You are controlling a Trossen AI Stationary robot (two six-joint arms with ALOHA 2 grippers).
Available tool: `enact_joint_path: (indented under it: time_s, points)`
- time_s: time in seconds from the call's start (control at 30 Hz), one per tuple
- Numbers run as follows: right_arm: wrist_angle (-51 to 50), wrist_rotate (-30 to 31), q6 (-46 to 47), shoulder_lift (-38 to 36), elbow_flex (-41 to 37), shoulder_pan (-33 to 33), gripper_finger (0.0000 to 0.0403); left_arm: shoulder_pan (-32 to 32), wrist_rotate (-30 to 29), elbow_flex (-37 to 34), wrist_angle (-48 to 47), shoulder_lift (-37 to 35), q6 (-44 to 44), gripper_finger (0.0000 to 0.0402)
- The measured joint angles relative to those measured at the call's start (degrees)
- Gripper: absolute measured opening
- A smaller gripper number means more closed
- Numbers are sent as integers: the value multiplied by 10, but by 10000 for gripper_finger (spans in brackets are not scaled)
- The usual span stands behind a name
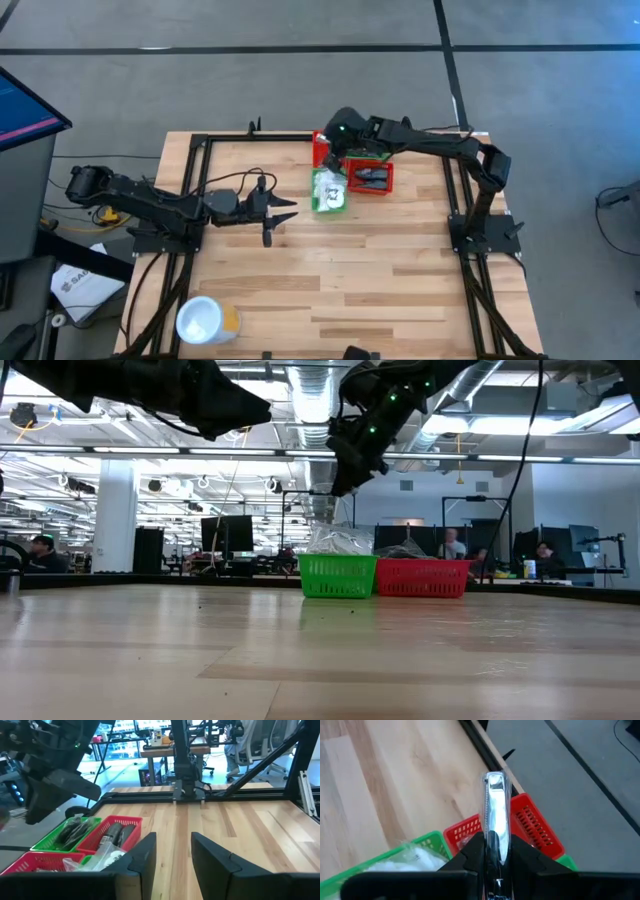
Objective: Pick & Place Travel size toiletries
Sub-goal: Put the nail cutter into the left red bin
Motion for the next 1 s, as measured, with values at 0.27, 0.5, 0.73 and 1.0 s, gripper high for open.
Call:
enact_joint_path:
  time_s: [0.27,0.5,0.73,1.0]
  points:
    - [33,-32,1,20,1,-26,49,0,0,0,1,0,0,112]
    - [50,-35,1,71,0,-43,49,-3,1,0,1,0,0,112]
    - [65,-36,13,68,0,-55,49,-3,2,0,2,0,0,112]
    - [67,-45,15,96,0,-62,49,-3,1,0,2,0,0,112]
